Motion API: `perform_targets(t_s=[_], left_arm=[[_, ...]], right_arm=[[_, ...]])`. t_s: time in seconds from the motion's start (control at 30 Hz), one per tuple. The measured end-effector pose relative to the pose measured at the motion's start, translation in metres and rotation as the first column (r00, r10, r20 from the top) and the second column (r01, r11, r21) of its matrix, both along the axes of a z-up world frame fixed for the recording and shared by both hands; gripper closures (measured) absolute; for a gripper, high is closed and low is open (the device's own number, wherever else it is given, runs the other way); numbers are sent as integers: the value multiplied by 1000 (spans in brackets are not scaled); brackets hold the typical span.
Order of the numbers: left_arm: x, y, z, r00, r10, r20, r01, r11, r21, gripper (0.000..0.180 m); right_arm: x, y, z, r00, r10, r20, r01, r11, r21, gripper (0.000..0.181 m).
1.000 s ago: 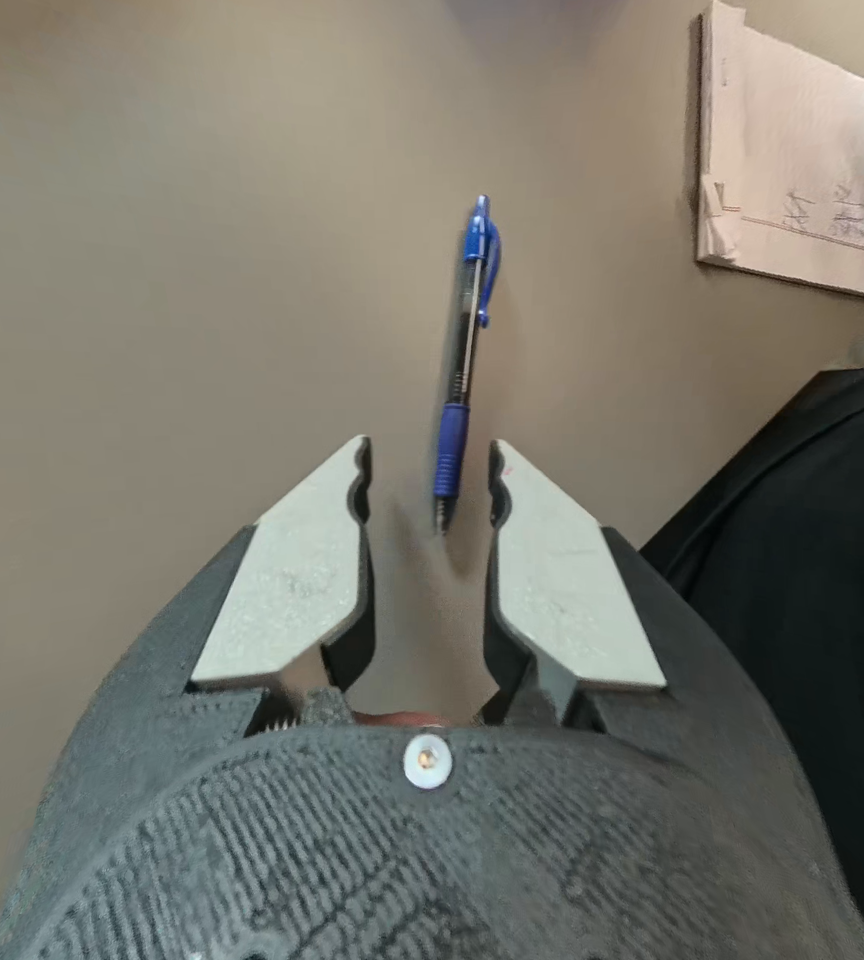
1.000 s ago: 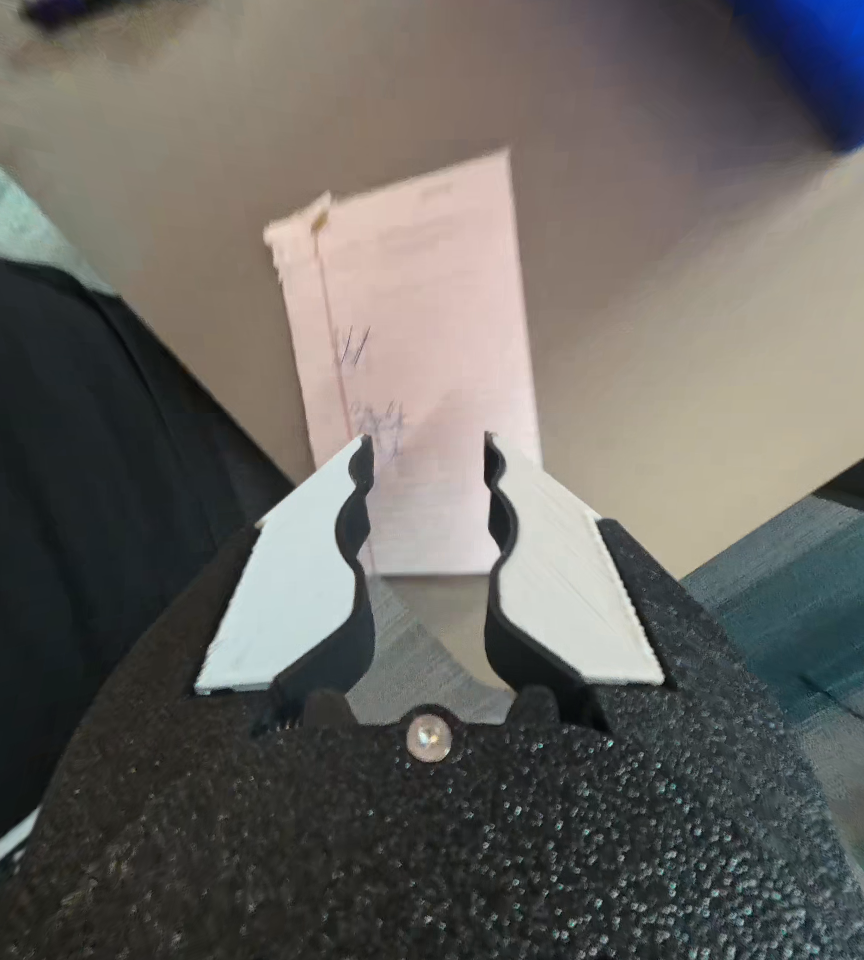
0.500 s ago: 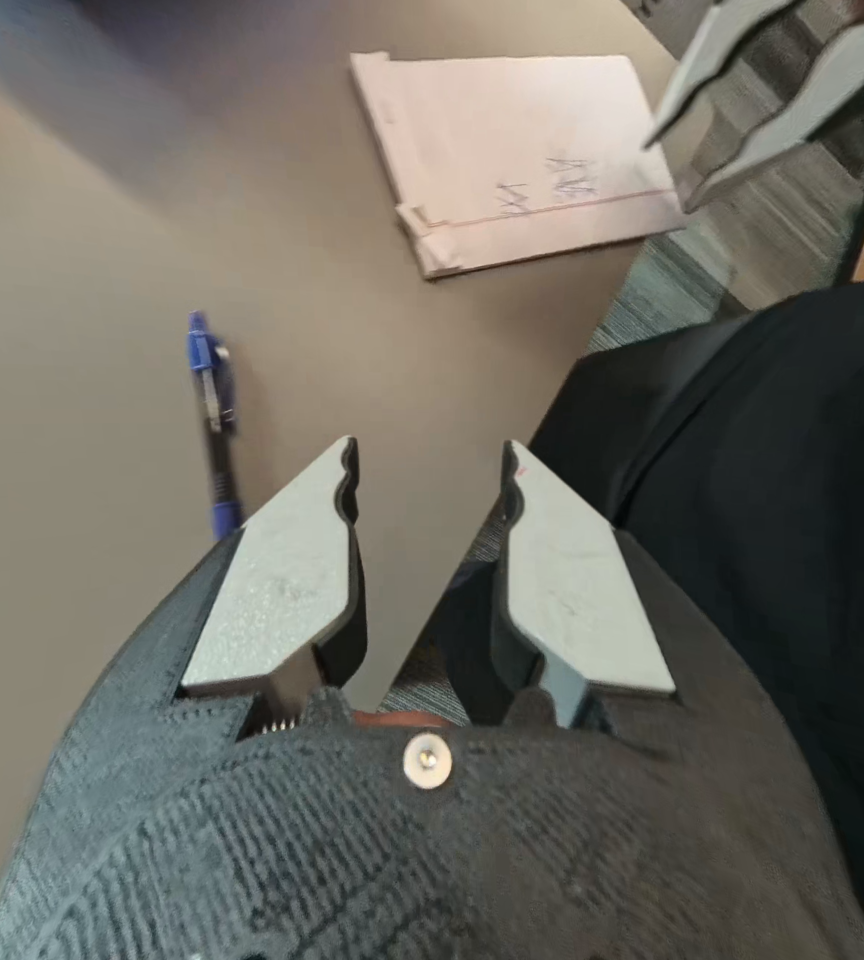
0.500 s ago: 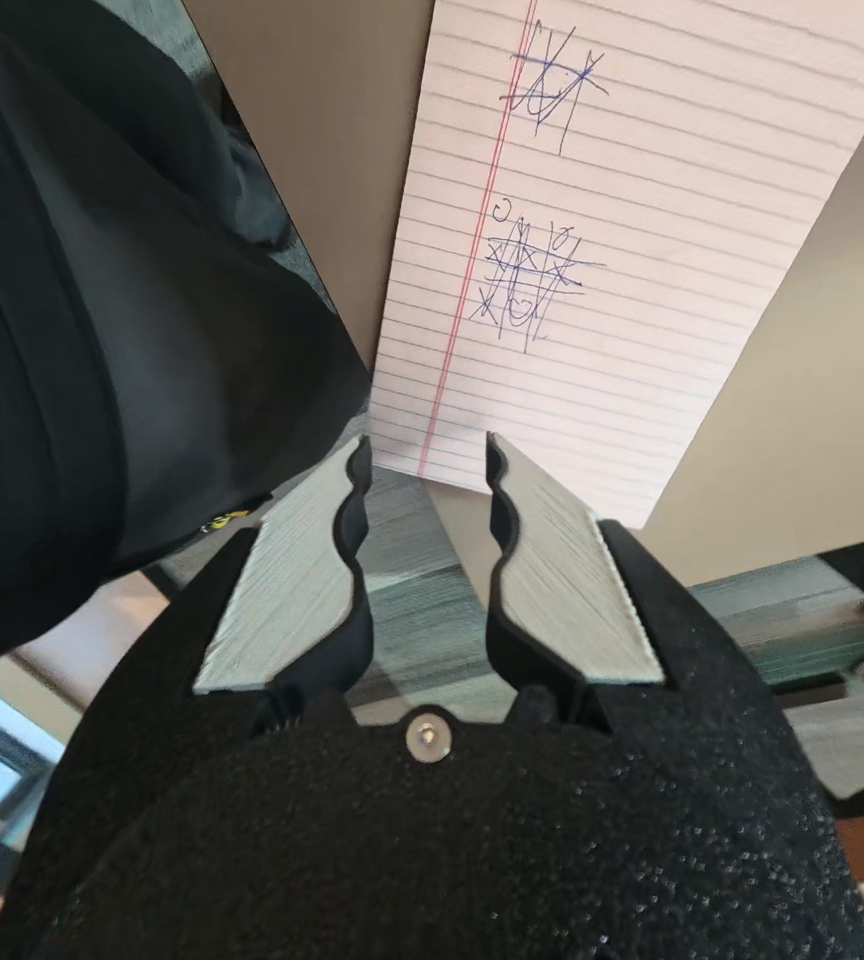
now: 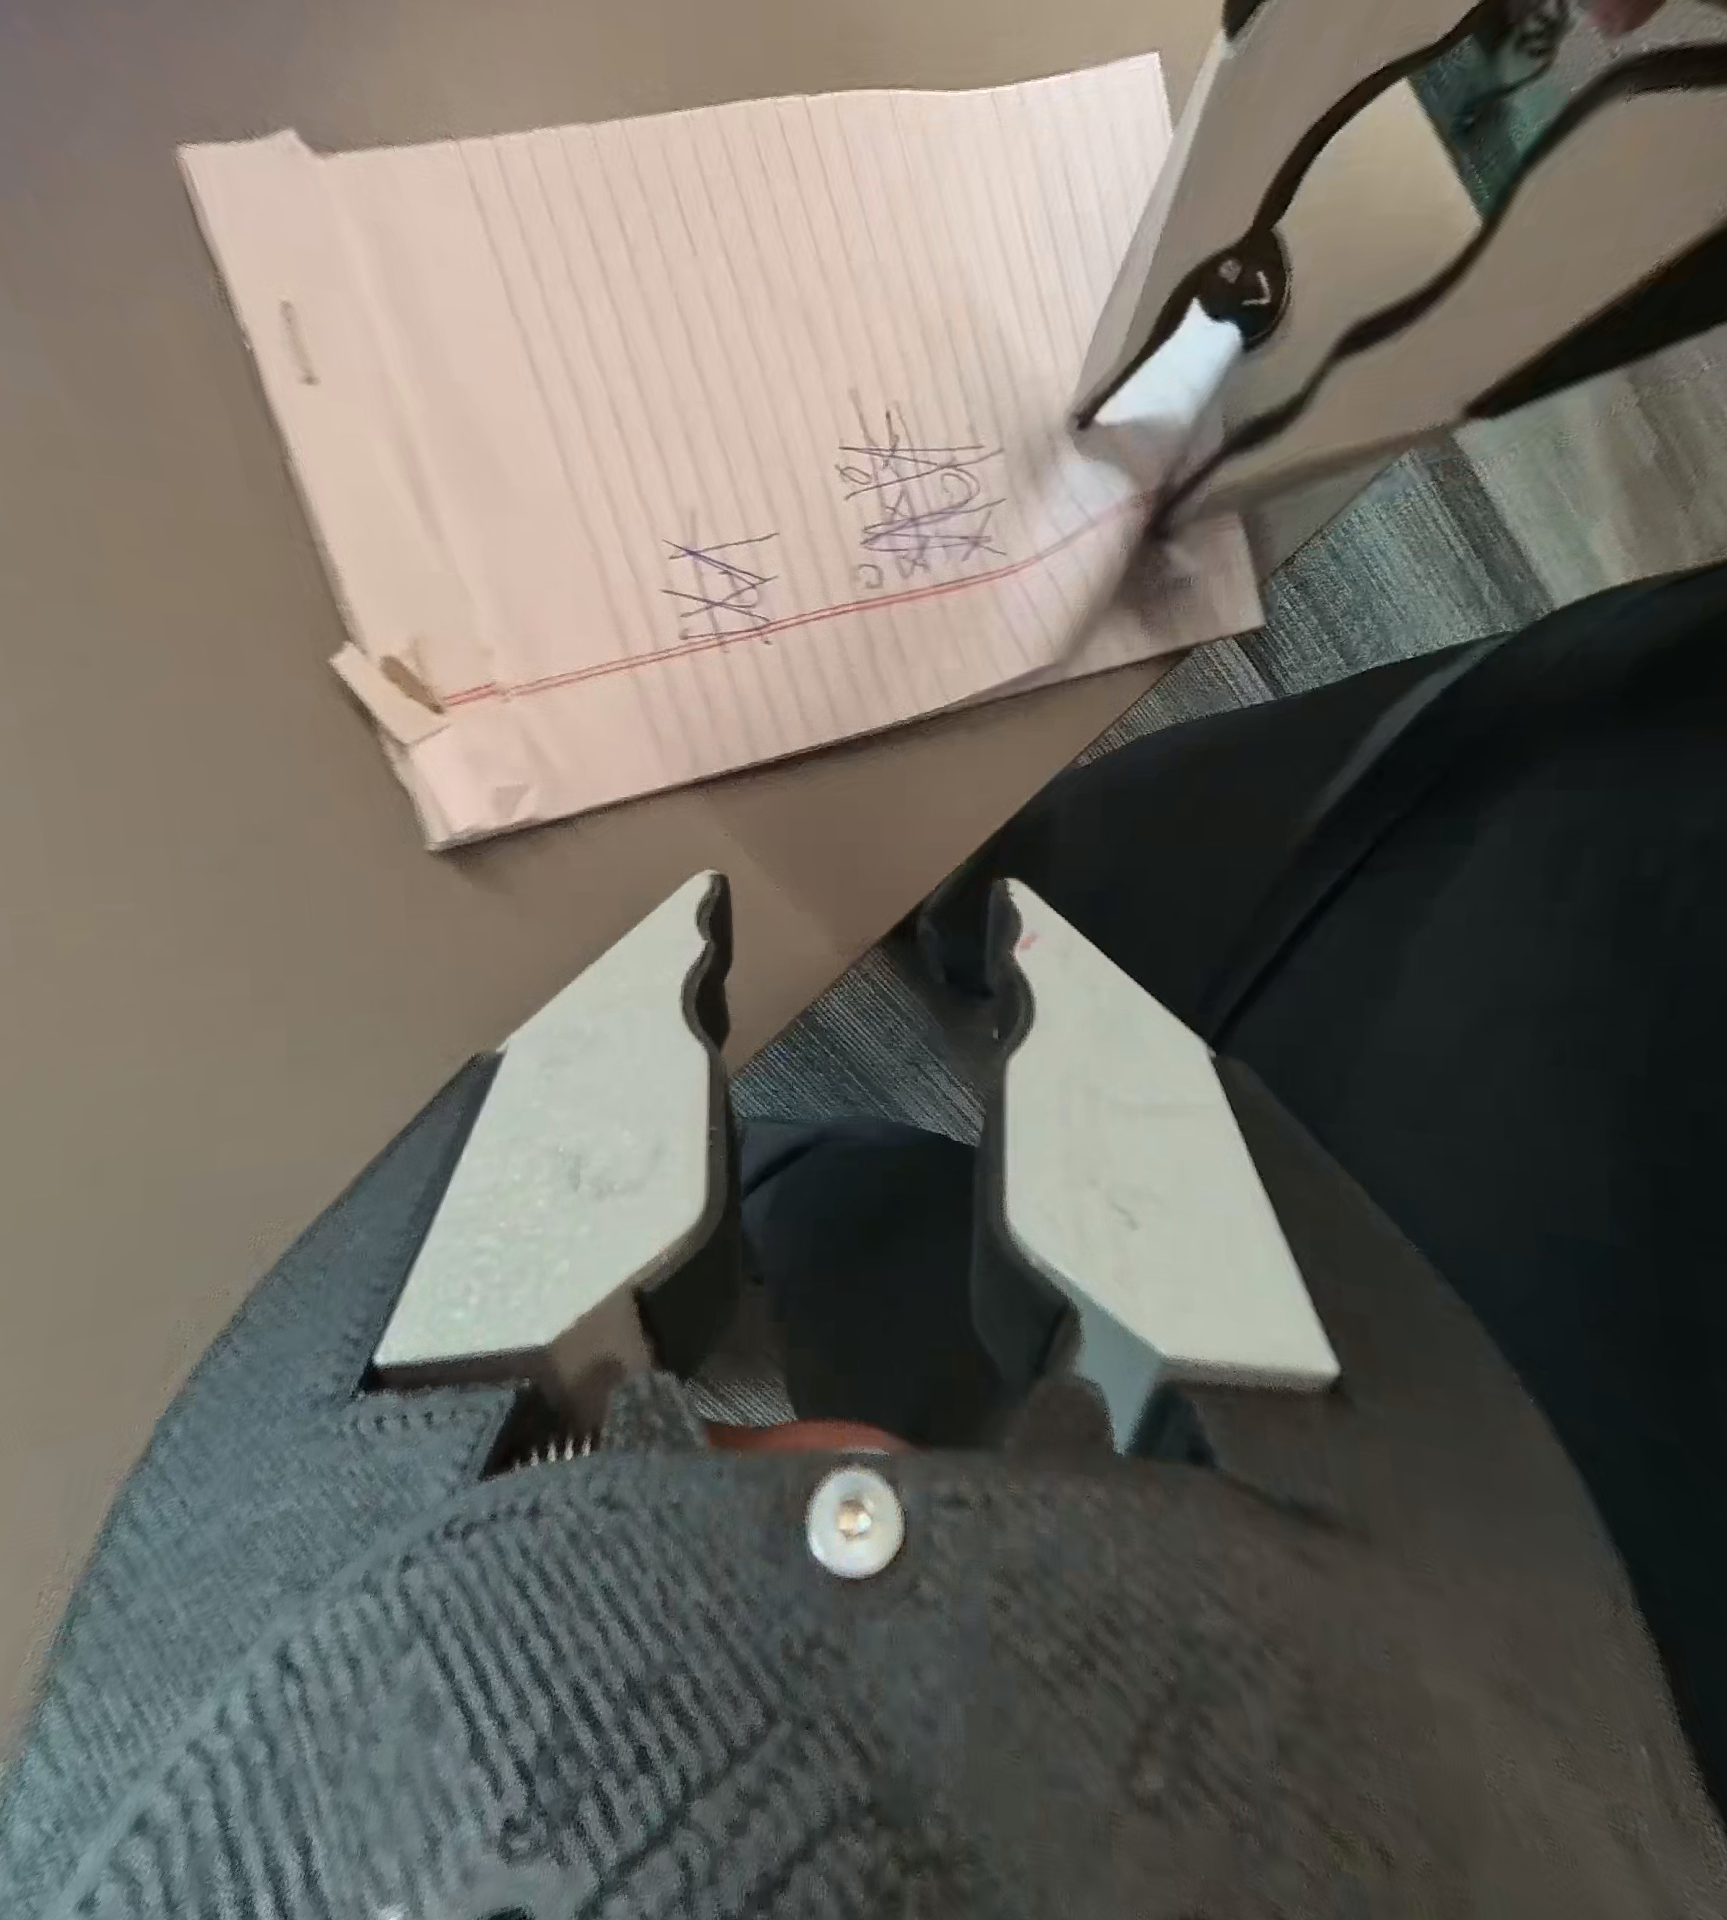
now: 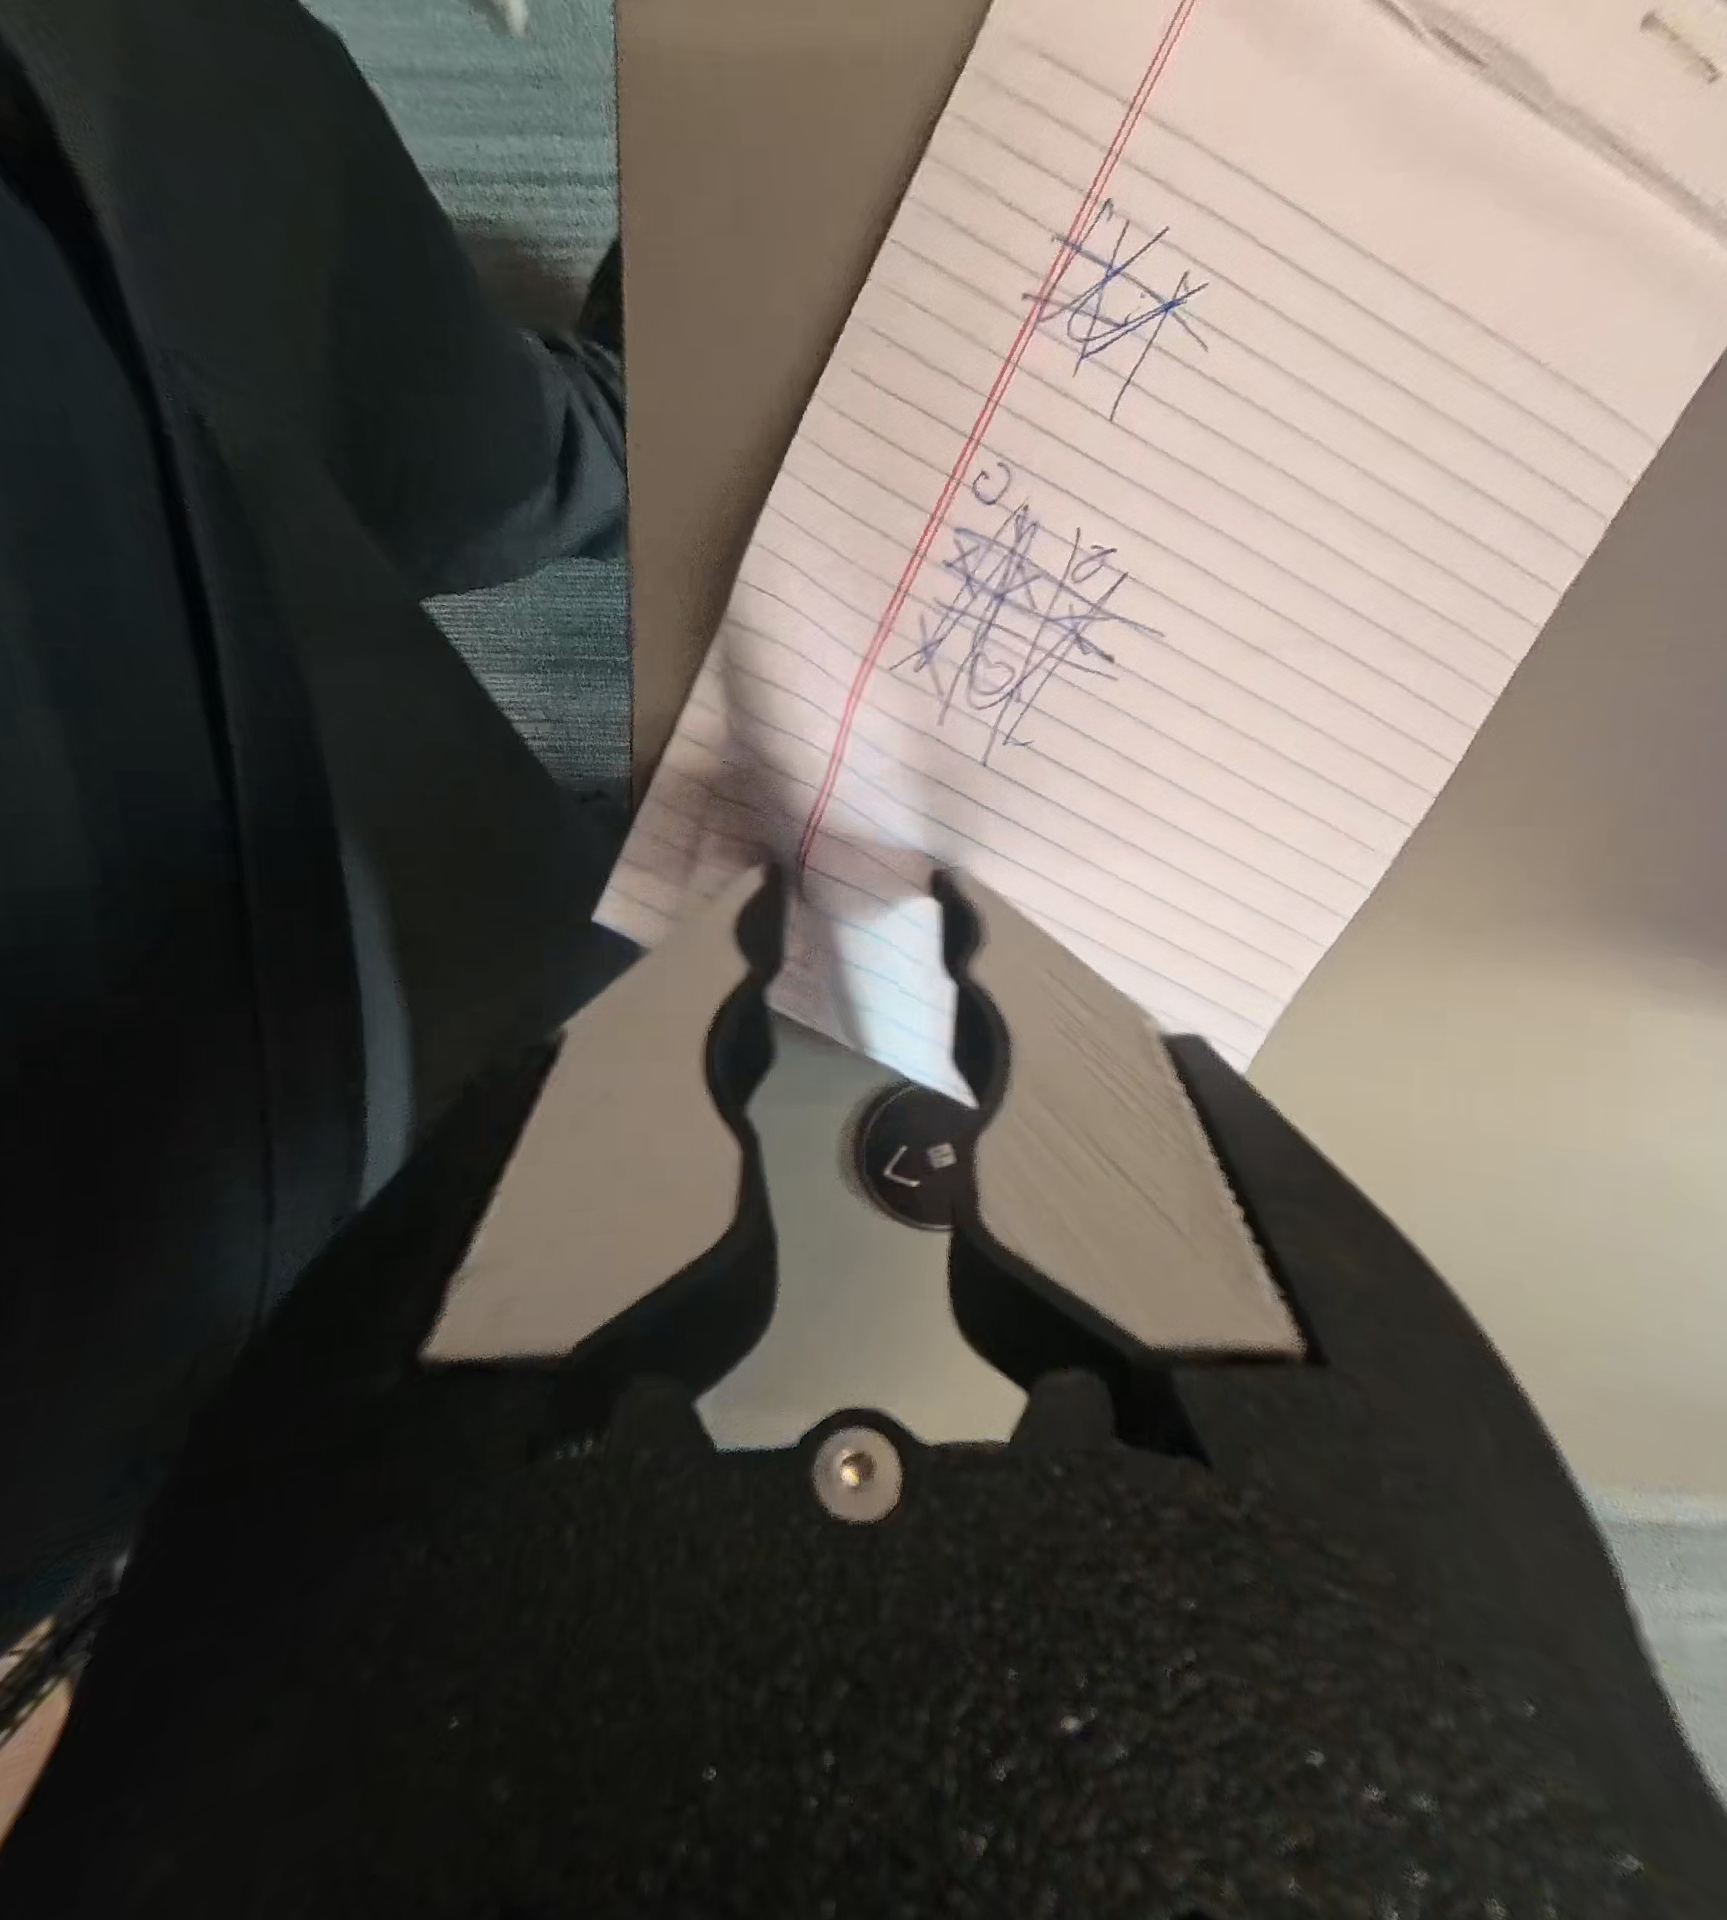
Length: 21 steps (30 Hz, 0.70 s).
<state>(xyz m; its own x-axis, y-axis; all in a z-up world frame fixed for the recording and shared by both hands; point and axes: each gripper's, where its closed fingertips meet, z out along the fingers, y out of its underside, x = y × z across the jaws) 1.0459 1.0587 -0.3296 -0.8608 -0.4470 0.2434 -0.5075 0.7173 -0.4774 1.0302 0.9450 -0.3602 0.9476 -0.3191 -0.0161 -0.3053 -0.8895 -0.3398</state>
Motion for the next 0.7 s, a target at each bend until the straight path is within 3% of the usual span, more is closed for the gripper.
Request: perform_targets(t_s=[0.1,0.3,0.43,0.5,0.6,0.7], left_arm=[[-11,-11,4,999,50,-1,-50,999,13,134],[-11,-32,17,992,-24,125,18,999,51,136],[16,-39,21,959,-66,277,35,993,114,136],[25,-39,26,953,-22,301,-1,997,77,146],[2,-55,39,952,-92,293,123,988,-89,174],[-10,-51,13,917,-192,349,202,979,7,180]], right_arm=[[10,-2,0,999,40,-17,-39,998,39,180],[14,2,3,992,40,-121,-27,994,109,181],[16,16,33,981,-1,-196,48,971,234,181],[22,21,45,974,-36,-222,96,959,266,181],[31,25,54,963,-88,-255,161,946,281,181],[47,24,59,960,-139,-241,203,942,267,181]])
